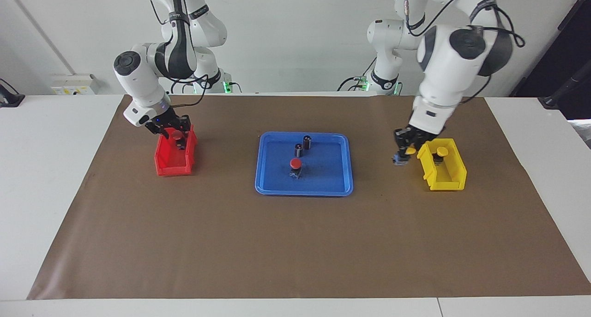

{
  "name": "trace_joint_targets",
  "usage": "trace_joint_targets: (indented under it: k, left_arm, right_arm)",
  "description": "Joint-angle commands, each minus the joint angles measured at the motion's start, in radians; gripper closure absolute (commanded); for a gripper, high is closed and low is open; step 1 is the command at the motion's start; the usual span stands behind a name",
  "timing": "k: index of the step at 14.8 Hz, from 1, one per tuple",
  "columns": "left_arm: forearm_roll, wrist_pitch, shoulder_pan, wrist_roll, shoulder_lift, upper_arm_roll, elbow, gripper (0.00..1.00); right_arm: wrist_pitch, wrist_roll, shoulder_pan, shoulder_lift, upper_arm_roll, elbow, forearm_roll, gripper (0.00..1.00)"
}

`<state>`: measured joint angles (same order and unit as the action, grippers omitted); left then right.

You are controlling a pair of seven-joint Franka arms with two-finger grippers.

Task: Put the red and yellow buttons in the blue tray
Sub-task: 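Carry the yellow button with the left gripper and drop it in the tray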

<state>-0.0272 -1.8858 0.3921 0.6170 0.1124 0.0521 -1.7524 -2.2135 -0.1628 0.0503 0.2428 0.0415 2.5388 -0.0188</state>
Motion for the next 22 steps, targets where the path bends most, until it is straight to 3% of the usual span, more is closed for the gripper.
trace_joint_targets:
  k: [1,3,7,15,16,17,18,20,22]
  left_arm:
    - [0.013,-0.146,0.085,0.111,0.01,-0.02,-0.094,0.94]
    - [0.013,-0.229,0.122,0.145,0.016,-0.02,-0.15,0.94]
    - [0.013,-0.323,0.201,0.239,0.099,-0.02,-0.153,0.95]
    - [0.013,-0.348,0.272,0.293,0.171,-0.021,-0.147,0.94]
    - [0.013,-0.348,0.272,0.291,0.171,-0.021,-0.147,0.83]
    - [0.013,-0.346,0.272,0.293,0.171,-0.021,-0.142,0.49]
    - [0.013,-0.342,0.272,0.293,0.171,-0.023,-0.139,0.25]
    - [0.013,-0.294,0.268,0.291,0.159,-0.024,-0.112,0.11]
    - [0.009,-0.169,0.249,0.28,0.135,-0.031,-0.037,0.04]
  right_arm:
    - [-0.037,-0.024,0.022,0.007,-0.012,0.023,-0.01,0.34]
    - [-0.038,-0.027,0.022,0.009,-0.012,0.024,-0.01,0.35]
    - [-0.037,-0.066,0.046,0.01,-0.012,0.031,-0.01,0.39]
    - [-0.035,-0.057,0.04,0.012,-0.012,0.032,-0.01,0.55]
    - [-0.037,-0.057,0.04,0.01,-0.014,0.031,-0.01,0.61]
    - [-0.037,-0.057,0.039,0.01,-0.014,0.031,-0.01,0.67]
    - [-0.038,-0.057,0.039,0.009,-0.014,0.029,-0.01,0.71]
    - [-0.037,-0.06,0.039,0.007,-0.014,0.023,-0.009,0.76]
    - [-0.002,-0.07,0.039,-0.006,-0.014,-0.023,-0.009,0.76]
